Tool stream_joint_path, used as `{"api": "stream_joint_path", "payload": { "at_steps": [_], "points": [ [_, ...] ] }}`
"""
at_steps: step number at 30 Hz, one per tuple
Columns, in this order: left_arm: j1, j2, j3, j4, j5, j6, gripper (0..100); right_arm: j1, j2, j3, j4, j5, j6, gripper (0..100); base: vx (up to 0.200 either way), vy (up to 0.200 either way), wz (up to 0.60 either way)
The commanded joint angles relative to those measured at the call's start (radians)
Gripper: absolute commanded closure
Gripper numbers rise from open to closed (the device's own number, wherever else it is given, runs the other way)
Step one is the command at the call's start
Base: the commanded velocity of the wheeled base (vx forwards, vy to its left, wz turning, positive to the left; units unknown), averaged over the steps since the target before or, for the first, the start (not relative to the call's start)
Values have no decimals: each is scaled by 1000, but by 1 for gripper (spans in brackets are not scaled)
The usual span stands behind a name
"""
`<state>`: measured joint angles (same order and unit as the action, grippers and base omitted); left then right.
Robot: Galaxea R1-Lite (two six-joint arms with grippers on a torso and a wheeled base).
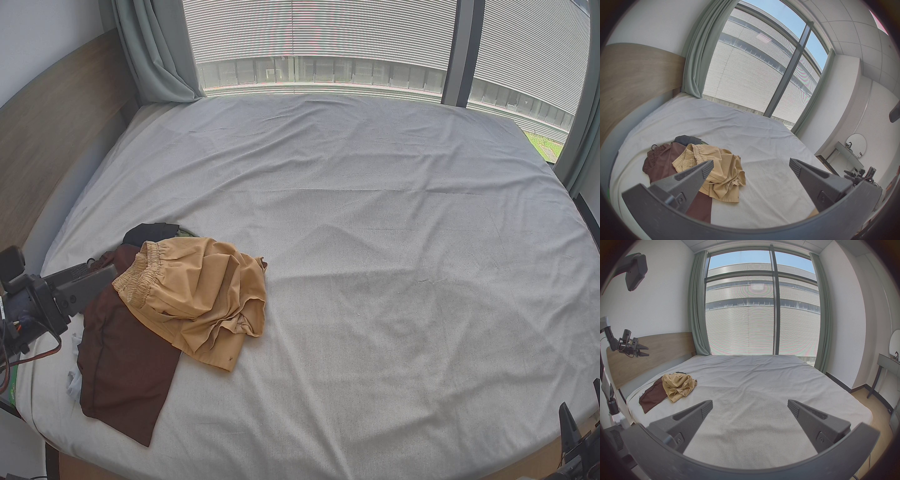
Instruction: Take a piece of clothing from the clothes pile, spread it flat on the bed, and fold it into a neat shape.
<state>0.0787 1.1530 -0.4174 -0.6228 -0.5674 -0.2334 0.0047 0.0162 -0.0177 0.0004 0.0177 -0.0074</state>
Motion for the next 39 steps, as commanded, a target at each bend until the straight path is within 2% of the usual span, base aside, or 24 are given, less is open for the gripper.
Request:
{"api": "stream_joint_path", "payload": {
  "at_steps": [1, 9, 15, 28, 32, 35, 39],
  "points": [
    [26, 99, -3, -34, -38, -6, 0, 0, -16, 18, 0, 1, 0, 0, 0, 0, 0],
    [92, 177, -29, -38, -106, 2, 0, 0, -16, 18, 0, 1, 0, 0, 0, 0, 0],
    [121, 214, -49, -69, -196, 2, 0, 0, -16, 18, 0, 1, 0, 0, 0, 0, 0],
    [131, 317, -93, -84, -219, 3, 0, 0, -16, 18, 0, 1, -2, 0, 0, 0, 0],
    [144, 366, -96, -129, -238, 9, 0, 0, -16, 18, 0, 1, -2, 0, 0, 0, 0],
    [177, 427, -100, -187, -249, 42, 0, 0, -16, 18, 0, 1, -2, 0, 0, 0, 0],
    [185, 481, -107, -222, -261, 86, 0, 0, -16, 18, 0, 1, -2, 0, 0, 0, 0]
  ]
}}
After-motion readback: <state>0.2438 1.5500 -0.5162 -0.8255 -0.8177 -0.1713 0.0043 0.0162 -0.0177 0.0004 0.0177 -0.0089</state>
